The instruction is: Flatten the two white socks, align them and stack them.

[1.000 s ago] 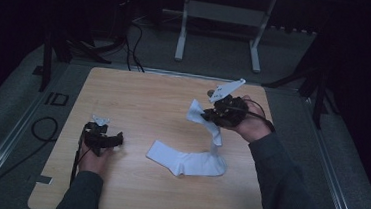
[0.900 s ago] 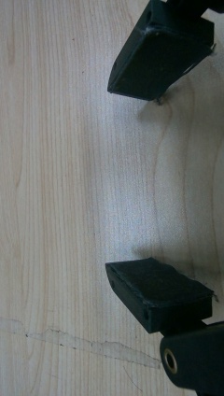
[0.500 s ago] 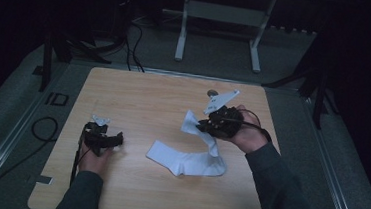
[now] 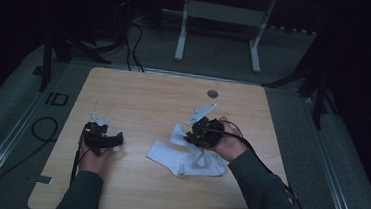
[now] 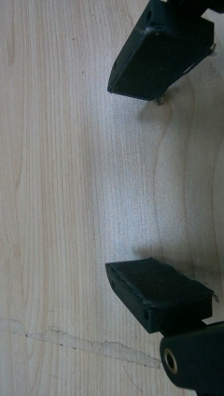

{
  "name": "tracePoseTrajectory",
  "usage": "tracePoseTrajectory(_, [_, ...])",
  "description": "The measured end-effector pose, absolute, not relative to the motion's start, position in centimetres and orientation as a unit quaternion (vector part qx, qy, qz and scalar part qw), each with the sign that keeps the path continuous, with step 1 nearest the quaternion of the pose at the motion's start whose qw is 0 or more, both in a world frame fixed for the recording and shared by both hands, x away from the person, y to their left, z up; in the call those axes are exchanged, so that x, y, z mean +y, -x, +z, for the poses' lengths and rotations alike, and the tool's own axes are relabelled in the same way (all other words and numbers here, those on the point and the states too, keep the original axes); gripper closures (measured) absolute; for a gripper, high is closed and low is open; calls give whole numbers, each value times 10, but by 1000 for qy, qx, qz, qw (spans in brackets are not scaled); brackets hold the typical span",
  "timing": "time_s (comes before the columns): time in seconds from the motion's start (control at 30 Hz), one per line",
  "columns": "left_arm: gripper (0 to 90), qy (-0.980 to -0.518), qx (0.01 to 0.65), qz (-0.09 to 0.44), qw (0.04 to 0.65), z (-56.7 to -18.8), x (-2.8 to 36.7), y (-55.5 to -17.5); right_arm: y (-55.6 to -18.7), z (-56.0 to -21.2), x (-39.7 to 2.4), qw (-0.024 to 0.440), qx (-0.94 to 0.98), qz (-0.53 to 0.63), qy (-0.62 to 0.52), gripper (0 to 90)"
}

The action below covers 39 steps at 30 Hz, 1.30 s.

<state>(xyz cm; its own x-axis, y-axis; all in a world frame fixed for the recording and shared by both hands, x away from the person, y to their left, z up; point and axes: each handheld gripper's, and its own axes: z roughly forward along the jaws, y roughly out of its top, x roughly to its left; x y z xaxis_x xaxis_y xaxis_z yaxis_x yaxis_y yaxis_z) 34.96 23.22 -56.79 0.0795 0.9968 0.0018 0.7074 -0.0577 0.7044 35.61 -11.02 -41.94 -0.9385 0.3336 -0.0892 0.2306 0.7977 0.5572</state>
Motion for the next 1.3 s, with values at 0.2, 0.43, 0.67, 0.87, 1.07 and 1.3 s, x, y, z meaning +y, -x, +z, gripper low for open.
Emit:
tracePoseTrajectory(0.2, [129,-679,627,259,279,-568,232,-350,-355,-439,-97,87,946,269,-156,823])
tracePoseTrajectory(0.43, [128,-680,627,259,279,-568,232,-350,-356,-463,-81,72,944,268,-180,823])
tracePoseTrajectory(0.67, [128,-680,627,259,279,-568,232,-350,-356,-482,-69,58,943,264,-196,823])
tracePoseTrajectory(0.87, [128,-680,627,259,279,-568,232,-350,-356,-480,-66,53,938,274,-204,823])
tracePoseTrajectory(1.07, [128,-680,627,259,279,-568,232,-350,-354,-475,-68,49,935,285,-206,823])
tracePoseTrajectory(1.3, [128,-680,627,259,280,-568,232,-350,-355,-493,-58,49,938,275,-207,823])
